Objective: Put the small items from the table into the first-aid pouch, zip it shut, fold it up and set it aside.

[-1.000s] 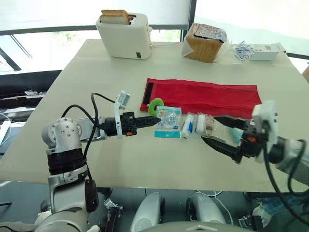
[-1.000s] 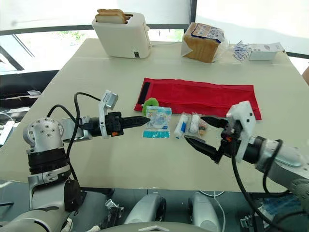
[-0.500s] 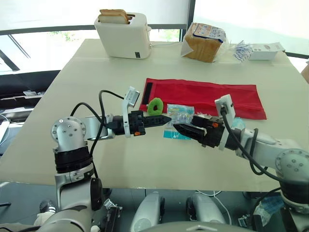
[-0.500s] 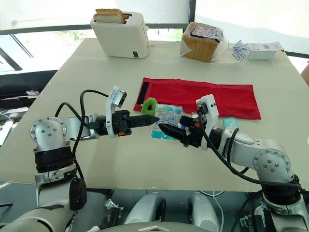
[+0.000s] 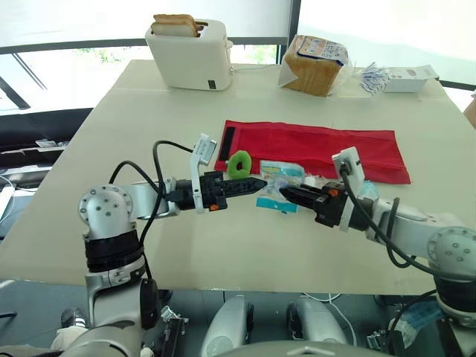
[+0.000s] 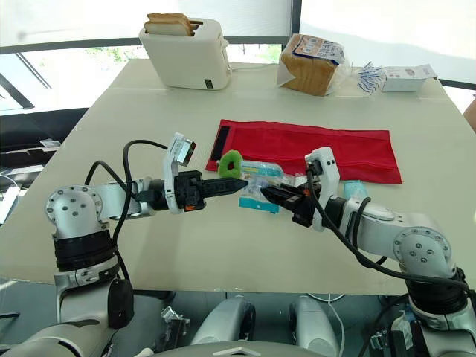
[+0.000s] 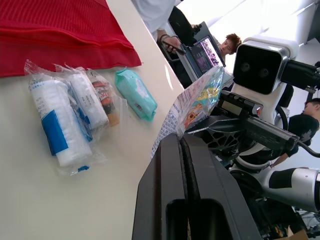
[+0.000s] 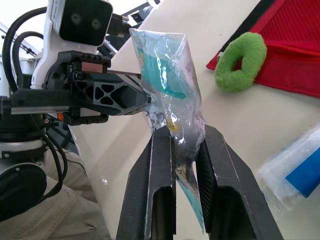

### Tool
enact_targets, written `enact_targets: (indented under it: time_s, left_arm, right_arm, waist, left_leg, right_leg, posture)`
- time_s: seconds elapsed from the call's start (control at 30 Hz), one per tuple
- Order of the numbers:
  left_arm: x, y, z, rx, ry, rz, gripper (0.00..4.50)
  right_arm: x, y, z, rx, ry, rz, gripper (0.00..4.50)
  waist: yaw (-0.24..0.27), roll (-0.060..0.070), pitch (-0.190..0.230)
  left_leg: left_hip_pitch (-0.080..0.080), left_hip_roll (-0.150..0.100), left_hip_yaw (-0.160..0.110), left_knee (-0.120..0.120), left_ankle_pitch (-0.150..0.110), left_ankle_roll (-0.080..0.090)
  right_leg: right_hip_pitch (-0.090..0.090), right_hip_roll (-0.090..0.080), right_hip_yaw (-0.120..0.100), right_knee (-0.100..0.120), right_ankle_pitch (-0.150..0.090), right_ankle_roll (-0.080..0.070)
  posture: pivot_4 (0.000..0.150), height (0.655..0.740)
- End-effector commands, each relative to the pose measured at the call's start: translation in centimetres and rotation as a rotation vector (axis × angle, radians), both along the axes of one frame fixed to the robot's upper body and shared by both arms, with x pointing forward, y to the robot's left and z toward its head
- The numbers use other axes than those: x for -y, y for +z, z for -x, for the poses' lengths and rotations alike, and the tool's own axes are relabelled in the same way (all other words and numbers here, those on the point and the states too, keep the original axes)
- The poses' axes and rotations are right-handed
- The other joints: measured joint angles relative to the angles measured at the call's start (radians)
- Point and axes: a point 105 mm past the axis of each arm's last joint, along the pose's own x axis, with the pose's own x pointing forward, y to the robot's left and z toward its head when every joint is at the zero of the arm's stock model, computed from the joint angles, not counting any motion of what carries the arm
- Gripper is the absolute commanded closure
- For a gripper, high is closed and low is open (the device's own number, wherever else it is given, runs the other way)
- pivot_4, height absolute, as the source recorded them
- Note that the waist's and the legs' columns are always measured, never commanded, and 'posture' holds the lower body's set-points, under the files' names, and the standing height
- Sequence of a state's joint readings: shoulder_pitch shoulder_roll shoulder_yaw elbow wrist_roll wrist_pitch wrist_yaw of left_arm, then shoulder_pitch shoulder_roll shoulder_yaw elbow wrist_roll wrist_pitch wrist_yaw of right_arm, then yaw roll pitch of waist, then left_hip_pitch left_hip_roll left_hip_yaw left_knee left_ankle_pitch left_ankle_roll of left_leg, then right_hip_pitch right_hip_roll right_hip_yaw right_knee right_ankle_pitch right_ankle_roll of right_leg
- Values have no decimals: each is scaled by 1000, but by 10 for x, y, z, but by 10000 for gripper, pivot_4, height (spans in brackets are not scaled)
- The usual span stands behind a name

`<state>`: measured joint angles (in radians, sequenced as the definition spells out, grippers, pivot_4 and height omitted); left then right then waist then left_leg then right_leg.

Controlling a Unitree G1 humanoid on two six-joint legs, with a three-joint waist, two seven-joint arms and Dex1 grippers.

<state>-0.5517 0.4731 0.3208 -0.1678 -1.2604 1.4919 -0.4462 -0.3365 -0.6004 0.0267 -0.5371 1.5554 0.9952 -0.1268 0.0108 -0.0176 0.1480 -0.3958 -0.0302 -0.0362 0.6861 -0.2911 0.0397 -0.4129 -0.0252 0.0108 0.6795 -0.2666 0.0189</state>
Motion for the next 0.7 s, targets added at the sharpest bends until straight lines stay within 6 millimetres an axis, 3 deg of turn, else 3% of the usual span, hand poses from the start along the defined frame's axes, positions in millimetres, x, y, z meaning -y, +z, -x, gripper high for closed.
enact_targets:
  time_s: [0.03, 0.13, 0.23, 0.37, 0.43, 0.57, 0.7]
  left_arm:
    - [-3, 14, -8, 163, 35, -42, 29668]
    - [-5, 17, -30, 303, 85, -120, 16889]
    - [-11, 12, -65, 464, 127, -292, 2262]
    - [-17, 6, -111, 647, 108, -496, 1962]
    - [-5, 10, -132, 689, 103, -540, 1962]
    - [20, 13, -153, 734, 73, -573, 1962]
    - [11, 8, -168, 772, 120, -705, 1962]
  right_arm:
    - [9, 7, 4, -9, -15, -24, 44575]
    - [25, 5, 9, -25, -51, -13, 44581]
    - [42, 4, 19, -23, -101, 7, 44584]
    - [58, 12, 30, -4, -171, 6, 44587]
    - [66, 14, 34, 8, -219, 17, 44588]
    - [72, 16, 37, 29, -283, 25, 44590]
    - [69, 18, 41, 45, -311, 13, 44592]
  waist:
    - [1, 0, 0]
    - [8, 0, 0]
    - [12, 0, 0]
    - [4, 0, 0]
    - [4, -1, 1]
    - [3, -3, 2]
    - [-15, -4, 3]
  left_leg:
    - [0, 0, 0, 0, 0, 0]
    - [0, 0, 0, 0, 0, 0]
    - [-1, -1, 1, 0, 0, 0]
    - [-1, 0, 1, -1, 0, 1]
    - [-1, 0, 2, -1, 0, 1]
    - [-4, 0, 1, 1, -4, 7]
    - [-3, 0, 3, 1, -5, 9]
  right_leg:
    - [0, 0, 0, 0, 0, 0]
    - [1, 0, 0, -1, 0, 0]
    - [1, 0, 0, -1, 0, 0]
    - [1, 0, 0, -1, 0, 0]
    - [1, 0, 0, -2, 0, 0]
    - [1, 0, -1, -3, 0, 1]
    - [0, 1, 2, -2, 1, 2]
  posture:
    - [1500, 7400]
    - [1500, 7400]
    - [1500, 7400]
    - [1500, 7400]
    - [1500, 7400]
    - [1500, 7400]
    - [1500, 7400]
